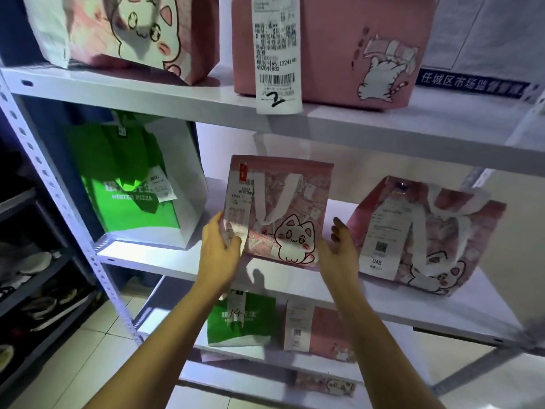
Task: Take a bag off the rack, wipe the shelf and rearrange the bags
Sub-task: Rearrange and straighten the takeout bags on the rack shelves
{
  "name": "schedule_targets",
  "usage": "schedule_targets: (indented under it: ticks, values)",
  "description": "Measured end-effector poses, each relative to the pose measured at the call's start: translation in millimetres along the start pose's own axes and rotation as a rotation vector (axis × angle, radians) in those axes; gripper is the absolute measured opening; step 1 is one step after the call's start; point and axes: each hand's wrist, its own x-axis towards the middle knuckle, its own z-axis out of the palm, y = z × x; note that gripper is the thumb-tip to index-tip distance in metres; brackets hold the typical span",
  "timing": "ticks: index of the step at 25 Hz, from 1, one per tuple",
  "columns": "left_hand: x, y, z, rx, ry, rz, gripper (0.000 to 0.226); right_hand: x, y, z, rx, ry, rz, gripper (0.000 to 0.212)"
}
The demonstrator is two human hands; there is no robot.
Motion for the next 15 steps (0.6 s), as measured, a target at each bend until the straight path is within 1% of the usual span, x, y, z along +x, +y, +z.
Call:
schedule_targets:
  ticks: [1,3,5,7,9,12,15]
  values:
    - [9,-2,0,0.025,-0.014,-0.036,0.057,5,-1,3,-0.008,-0.013,0.019,0.055]
    - [24,-5,1,0.044,-0.057,-0.074,0.059,11,0,8,-0.013,-0.038,0.034,0.057]
    - [32,-5,1,0.017,-0.113,-0.044,0.047,13,6,14,-0.002,-0.056,0.034,0.053]
    - [34,-6,3,-0.008,-0.131,-0.033,0.038,14,11,16,-0.003,-0.045,0.039,0.05]
    - [34,-11,4,-0.018,-0.13,-0.04,0.036,12,13,16,-0.004,-0.012,0.044,0.045]
    - [25,-14,2,-0.05,-0.131,-0.037,0.04,0,13,8,0.004,0.022,0.029,0.039]
    - [-5,-8,-1,-0.085,-0.07,-0.026,0.039,-24,14,-8,0.031,0.025,0.0,0.035]
